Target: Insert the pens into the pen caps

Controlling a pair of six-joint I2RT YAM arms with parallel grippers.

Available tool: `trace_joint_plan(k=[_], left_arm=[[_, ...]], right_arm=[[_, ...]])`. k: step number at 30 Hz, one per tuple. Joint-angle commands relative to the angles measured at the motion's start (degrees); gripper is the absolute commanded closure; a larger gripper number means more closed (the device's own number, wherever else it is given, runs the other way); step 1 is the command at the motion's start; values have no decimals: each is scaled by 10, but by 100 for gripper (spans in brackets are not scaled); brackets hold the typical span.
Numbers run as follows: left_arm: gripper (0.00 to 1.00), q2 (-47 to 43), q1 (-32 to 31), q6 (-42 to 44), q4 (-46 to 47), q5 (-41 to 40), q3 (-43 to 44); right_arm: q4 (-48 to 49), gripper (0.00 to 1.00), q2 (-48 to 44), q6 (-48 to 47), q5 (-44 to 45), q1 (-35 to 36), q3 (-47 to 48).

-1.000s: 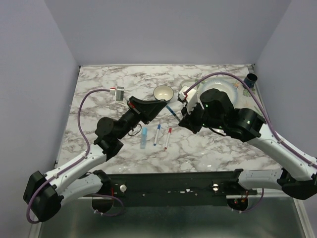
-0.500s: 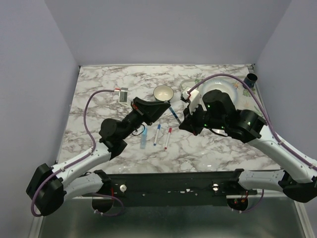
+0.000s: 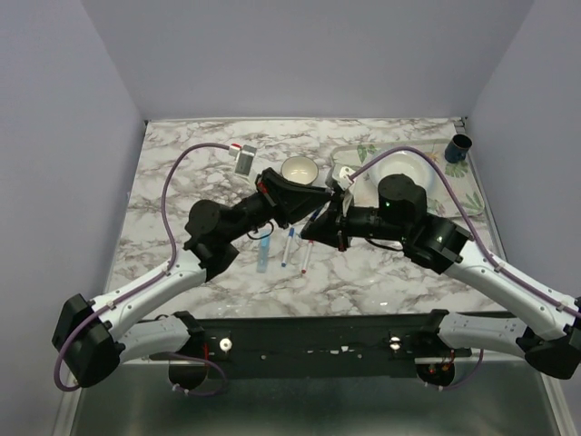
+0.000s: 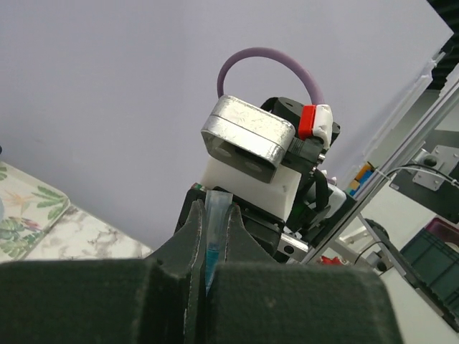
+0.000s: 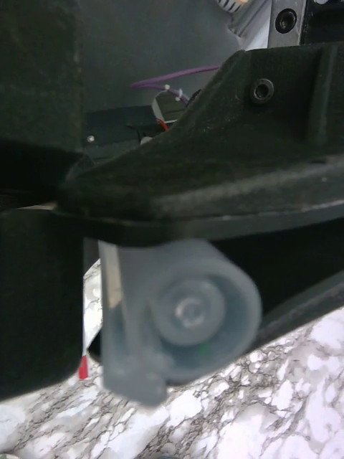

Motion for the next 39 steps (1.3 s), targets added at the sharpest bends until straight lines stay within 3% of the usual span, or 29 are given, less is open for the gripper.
trace_joint_plan(k=[1, 9, 12, 13, 16, 20, 25, 31, 33, 34, 37, 39], left_arm=[[100, 8, -36, -30, -235, 149, 13], [100, -7, -1, 11, -341, 124, 53], [100, -15, 23, 15, -361, 123, 52], [100, -18, 35, 17, -368, 123, 51], [100, -26, 51, 25, -389, 120, 51], [100, -31, 91, 64, -445, 102, 54], [100, -16, 157, 162, -649, -55, 66], [100, -9, 231, 189, -646, -133, -4], [100, 9, 237, 190, -644, -195, -14], [100, 19, 239, 190, -643, -213, -16], [100, 62, 240, 197, -632, -304, -22], [100, 93, 241, 198, -617, -355, -32]], right_arm=[[285, 99, -44, 4, 106, -22, -8], [300, 97, -88, 48, 160, -23, -77], [291, 72, -103, 62, 177, -22, -97], [284, 57, -106, 66, 181, -22, -101], [279, 45, -123, 78, 188, -22, -124], [249, 36, -150, 101, 193, -23, -142], [201, 34, -208, 145, 199, -23, -184], [156, 27, -256, 171, 218, -23, -211], [146, 23, -262, 175, 220, -22, -214], [137, 13, -263, 180, 220, -22, -214], [130, 0, -267, 187, 242, -22, -217], [128, 0, -271, 188, 246, -23, -220]])
